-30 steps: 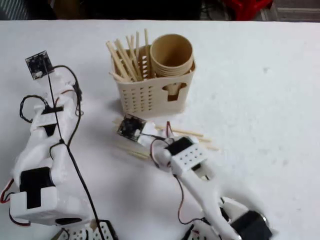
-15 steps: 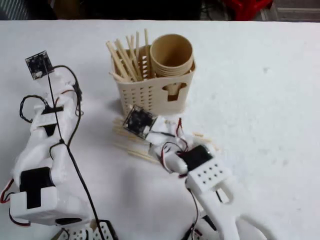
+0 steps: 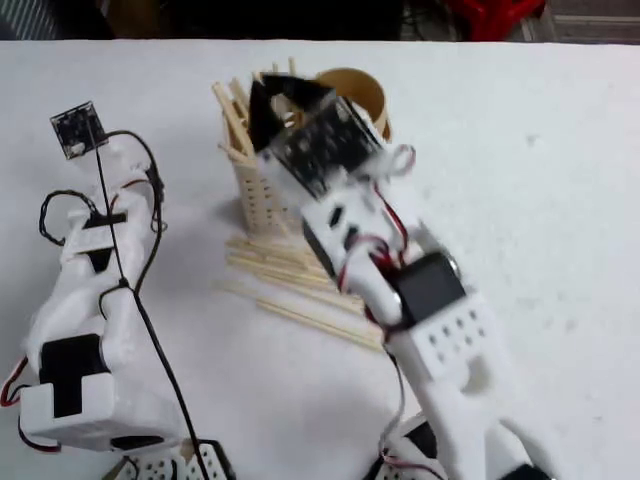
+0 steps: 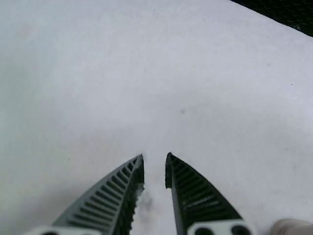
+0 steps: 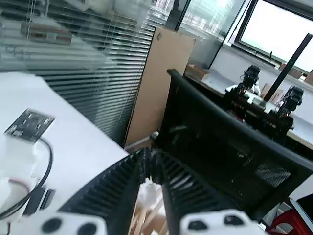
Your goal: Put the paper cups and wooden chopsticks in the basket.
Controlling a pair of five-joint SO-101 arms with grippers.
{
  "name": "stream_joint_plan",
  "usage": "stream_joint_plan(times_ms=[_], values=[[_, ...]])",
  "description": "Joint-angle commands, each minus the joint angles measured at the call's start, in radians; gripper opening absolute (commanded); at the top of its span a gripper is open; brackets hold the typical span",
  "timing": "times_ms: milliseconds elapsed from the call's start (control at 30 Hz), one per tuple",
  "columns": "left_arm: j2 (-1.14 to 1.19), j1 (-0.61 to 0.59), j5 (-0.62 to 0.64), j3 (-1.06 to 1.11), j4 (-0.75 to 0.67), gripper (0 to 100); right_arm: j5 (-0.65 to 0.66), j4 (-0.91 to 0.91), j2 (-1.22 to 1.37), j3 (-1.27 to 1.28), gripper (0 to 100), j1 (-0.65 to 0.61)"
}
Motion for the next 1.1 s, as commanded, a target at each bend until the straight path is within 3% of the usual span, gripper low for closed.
stream_joint_plan(times_ms=[0,100,200,300,400,567,767,1067], values=[[-0.007,-0.012,-0.009,-0.044,0.006,9,-0.008,0.047,0.074,-0.118,1.7,0.004],[-0.007,-0.010,-0.009,-0.048,0.006,9,-0.008,0.200,0.047,-0.104,1.7,-0.002],[-0.007,-0.008,-0.009,-0.051,0.006,9,0.006,0.466,-0.036,-0.086,2.1,-0.004],[-0.007,-0.012,-0.009,-0.052,0.002,9,0.123,0.673,-0.073,-0.028,2.1,-0.010],[-0.007,-0.012,-0.009,-0.052,0.002,9,0.285,0.748,-0.056,0.109,2.1,-0.062],[-0.007,-0.047,-0.009,-0.052,0.000,9,0.437,0.690,-0.005,0.339,2.6,-0.180],[-0.007,-0.077,-0.006,-0.054,-0.002,9,0.496,0.529,0.124,0.394,19.8,-0.271],[0.039,-0.130,0.000,-0.087,-0.012,9,0.609,0.380,0.420,0.390,19.5,-0.334]])
